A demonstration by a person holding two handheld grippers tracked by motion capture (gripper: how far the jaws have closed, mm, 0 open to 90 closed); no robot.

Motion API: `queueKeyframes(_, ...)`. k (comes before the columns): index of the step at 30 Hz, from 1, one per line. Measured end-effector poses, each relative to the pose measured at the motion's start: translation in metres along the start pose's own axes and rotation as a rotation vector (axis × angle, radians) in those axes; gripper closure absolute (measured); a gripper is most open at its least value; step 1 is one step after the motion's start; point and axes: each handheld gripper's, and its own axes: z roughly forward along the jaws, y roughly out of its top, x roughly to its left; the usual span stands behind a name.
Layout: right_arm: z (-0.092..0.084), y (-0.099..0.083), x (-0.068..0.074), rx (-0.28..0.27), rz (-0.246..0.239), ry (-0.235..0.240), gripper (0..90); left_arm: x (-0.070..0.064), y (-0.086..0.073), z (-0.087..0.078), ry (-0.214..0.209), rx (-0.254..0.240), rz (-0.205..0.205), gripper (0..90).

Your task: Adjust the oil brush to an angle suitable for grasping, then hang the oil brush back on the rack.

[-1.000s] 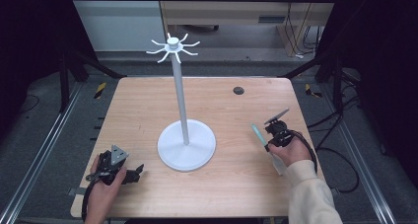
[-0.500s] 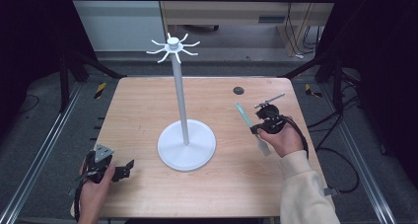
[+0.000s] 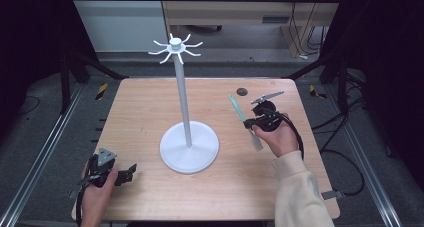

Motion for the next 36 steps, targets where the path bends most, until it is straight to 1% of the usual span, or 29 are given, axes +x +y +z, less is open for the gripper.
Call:
queueKeyframes(3,-0.012,0.002,0.005,-0.060,-0.001,0.020,82.7,0.001,-0.002,-0.003,0.007,0.002,-0.005,2.9)
queueKeyframes(5,-0.023,0.005,0.010,-0.095,-0.004,0.016,82.7,0.003,-0.002,-0.006,0.008,-0.012,-0.009,2.9)
queueKeyframes(6,-0.027,0.008,0.012,-0.119,-0.015,0.019,82.7,0.003,-0.002,-0.007,0.005,-0.022,-0.014,2.9)
queueKeyframes(7,-0.032,0.011,0.016,-0.136,-0.008,0.021,82.7,0.004,-0.002,-0.008,0.005,-0.028,-0.012,2.9)
queueKeyframes(9,-0.041,0.018,0.022,-0.180,-0.014,0.026,82.7,0.005,-0.001,-0.008,0.000,-0.036,-0.021,2.9)
queueKeyframes(11,-0.048,0.025,0.031,-0.240,-0.021,0.040,82.7,0.005,-0.001,-0.008,-0.002,-0.037,-0.022,2.9)
queueKeyframes(14,-0.052,0.033,0.043,-0.292,-0.051,0.049,82.7,0.003,0.001,-0.007,-0.007,-0.038,-0.016,3.0)
queueKeyframes(16,-0.053,0.035,0.049,-0.314,-0.059,0.048,82.7,0.002,0.001,-0.007,-0.007,-0.037,-0.013,3.0)
queueKeyframes(19,-0.057,0.034,0.060,-0.334,-0.083,0.036,82.6,0.003,0.001,-0.010,-0.004,-0.047,-0.018,3.0)
queueKeyframes(23,-0.068,0.030,0.068,-0.370,-0.095,0.034,82.7,0.003,0.002,-0.013,-0.004,-0.061,-0.020,3.0)
queueKeyframes(27,-0.080,0.027,0.073,-0.421,-0.102,0.048,82.6,0.002,0.003,-0.013,-0.006,-0.068,-0.018,3.0)
queueKeyframes(28,-0.082,0.027,0.075,-0.427,-0.106,0.047,82.6,0.002,0.003,-0.013,-0.007,-0.068,-0.017,3.0)
queueKeyframes(36,-0.090,0.029,0.085,-0.495,-0.127,0.070,82.6,0.003,0.003,-0.013,-0.009,-0.066,-0.015,3.1)
